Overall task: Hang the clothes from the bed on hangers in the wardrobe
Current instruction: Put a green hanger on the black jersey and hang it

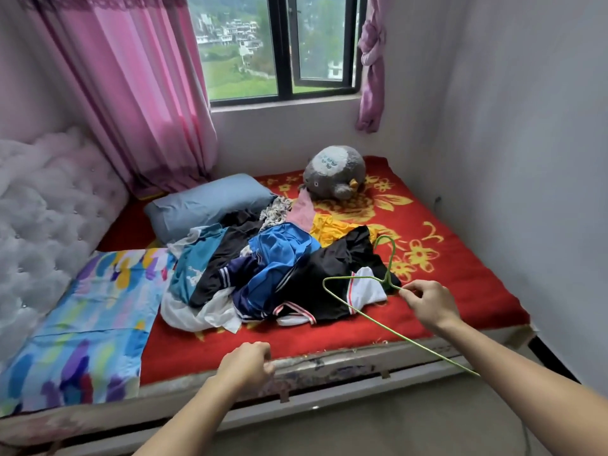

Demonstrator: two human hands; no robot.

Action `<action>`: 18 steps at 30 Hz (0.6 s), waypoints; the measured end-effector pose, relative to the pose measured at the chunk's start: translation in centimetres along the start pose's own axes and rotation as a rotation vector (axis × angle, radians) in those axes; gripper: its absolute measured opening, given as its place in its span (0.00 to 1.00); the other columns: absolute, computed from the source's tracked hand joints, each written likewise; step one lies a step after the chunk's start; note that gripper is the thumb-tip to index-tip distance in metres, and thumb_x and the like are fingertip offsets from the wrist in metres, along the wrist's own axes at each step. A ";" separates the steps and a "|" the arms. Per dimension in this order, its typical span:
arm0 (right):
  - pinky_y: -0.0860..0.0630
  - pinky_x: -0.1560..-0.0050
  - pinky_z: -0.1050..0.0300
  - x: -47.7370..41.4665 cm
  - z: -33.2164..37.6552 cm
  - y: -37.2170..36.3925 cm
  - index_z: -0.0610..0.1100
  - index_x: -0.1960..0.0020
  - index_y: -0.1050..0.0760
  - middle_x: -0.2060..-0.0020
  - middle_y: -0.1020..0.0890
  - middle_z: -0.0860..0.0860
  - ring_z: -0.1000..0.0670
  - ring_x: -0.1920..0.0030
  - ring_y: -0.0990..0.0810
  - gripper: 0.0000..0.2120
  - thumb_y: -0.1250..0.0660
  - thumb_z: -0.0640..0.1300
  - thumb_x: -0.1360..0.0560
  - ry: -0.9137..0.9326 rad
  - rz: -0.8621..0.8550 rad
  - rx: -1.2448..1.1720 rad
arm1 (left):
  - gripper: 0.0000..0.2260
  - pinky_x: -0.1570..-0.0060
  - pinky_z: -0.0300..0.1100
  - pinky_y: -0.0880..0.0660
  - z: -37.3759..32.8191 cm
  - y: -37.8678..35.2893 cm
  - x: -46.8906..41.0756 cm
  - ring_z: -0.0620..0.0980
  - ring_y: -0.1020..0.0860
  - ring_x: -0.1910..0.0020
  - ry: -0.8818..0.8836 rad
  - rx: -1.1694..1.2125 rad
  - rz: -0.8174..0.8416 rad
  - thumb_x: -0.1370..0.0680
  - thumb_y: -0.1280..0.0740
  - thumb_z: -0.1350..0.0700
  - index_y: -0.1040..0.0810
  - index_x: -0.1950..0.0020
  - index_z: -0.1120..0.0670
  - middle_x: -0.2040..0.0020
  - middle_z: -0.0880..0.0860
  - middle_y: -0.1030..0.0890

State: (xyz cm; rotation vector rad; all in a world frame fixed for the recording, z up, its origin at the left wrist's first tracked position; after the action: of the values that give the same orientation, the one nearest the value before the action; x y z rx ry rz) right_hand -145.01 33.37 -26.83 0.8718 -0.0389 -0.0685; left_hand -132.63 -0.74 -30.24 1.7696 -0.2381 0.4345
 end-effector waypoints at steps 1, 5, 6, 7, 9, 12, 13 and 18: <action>0.27 0.57 0.55 -1.9 0.1 -0.8 0.50 0.55 0.17 0.59 0.16 0.52 0.46 0.53 0.19 0.06 0.31 0.49 0.26 -0.041 -0.003 -0.007 | 0.13 0.50 0.45 0.26 0.4 0.5 -2.0 0.52 0.23 0.47 -0.002 -0.007 0.028 0.22 0.38 0.44 0.25 0.42 0.49 0.44 0.50 0.21; 0.26 0.56 0.54 -9.0 0.8 -3.8 0.49 0.56 0.18 0.57 0.15 0.49 0.43 0.52 0.19 0.05 0.32 0.48 0.26 -0.149 -0.026 -0.043 | 0.14 0.50 0.45 0.27 2.2 3.0 -10.3 0.52 0.23 0.45 -0.015 -0.036 0.091 0.22 0.39 0.44 0.25 0.42 0.49 0.43 0.51 0.21; 0.26 0.55 0.53 -10.5 0.6 -4.4 0.48 0.56 0.18 0.57 0.15 0.48 0.42 0.52 0.19 0.05 0.32 0.47 0.26 -0.175 -0.037 -0.055 | 0.13 0.50 0.45 0.27 2.3 3.5 -12.1 0.52 0.23 0.45 -0.014 -0.045 0.105 0.22 0.39 0.45 0.25 0.42 0.49 0.43 0.51 0.21; 0.27 0.55 0.53 -11.9 0.5 -5.0 0.47 0.57 0.18 0.57 0.15 0.47 0.42 0.53 0.19 0.05 0.32 0.46 0.26 -0.195 -0.043 -0.067 | 0.13 0.50 0.45 0.27 2.5 3.9 -13.8 0.52 0.23 0.45 -0.007 -0.042 0.120 0.22 0.39 0.45 0.25 0.42 0.49 0.44 0.51 0.21; 0.26 0.55 0.52 -15.1 -0.1 -6.3 0.47 0.58 0.19 0.60 0.16 0.46 0.41 0.55 0.19 0.05 0.32 0.45 0.26 -0.243 -0.043 -0.103 | 0.13 0.49 0.45 0.26 2.6 3.9 -17.0 0.51 0.23 0.45 0.003 -0.038 0.147 0.22 0.39 0.45 0.25 0.43 0.49 0.44 0.50 0.21; 0.24 0.56 0.51 -20.7 -1.5 -8.7 0.48 0.65 0.23 0.67 0.17 0.49 0.41 0.60 0.18 0.09 0.33 0.44 0.26 -0.323 -0.052 -0.179 | 0.12 0.49 0.45 0.26 2.7 3.1 -21.9 0.51 0.23 0.45 0.011 -0.036 0.186 0.23 0.39 0.45 0.25 0.44 0.49 0.44 0.49 0.21; 0.24 0.56 0.52 -22.8 -2.0 -9.8 0.48 0.66 0.24 0.69 0.18 0.50 0.42 0.62 0.18 0.10 0.34 0.43 0.26 -0.340 -0.046 -0.196 | 0.12 0.50 0.45 0.26 2.8 2.6 -23.5 0.51 0.23 0.45 0.025 -0.031 0.205 0.23 0.39 0.44 0.25 0.44 0.48 0.44 0.49 0.21; 0.25 0.58 0.53 -33.3 -5.0 -16.4 0.47 0.64 0.25 0.70 0.19 0.54 0.44 0.64 0.19 0.09 0.36 0.43 0.25 -0.443 0.006 -0.289 | 0.11 0.49 0.45 0.26 3.1 -0.1 -30.3 0.51 0.23 0.46 0.118 0.011 0.280 0.22 0.40 0.45 0.26 0.44 0.49 0.45 0.50 0.21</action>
State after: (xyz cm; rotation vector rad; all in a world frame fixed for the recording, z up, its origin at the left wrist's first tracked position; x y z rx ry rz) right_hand -178.64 29.21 -42.82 0.5546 -0.4357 -0.2546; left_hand -159.60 -5.79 -43.47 1.7200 -0.4027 0.7398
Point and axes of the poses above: each hand's wrist, its own x-axis away from the middle knuckle, its own y-axis out of the back of the hand, z = x × y, the point moved 5 cm from there along -x, towards the middle knuckle
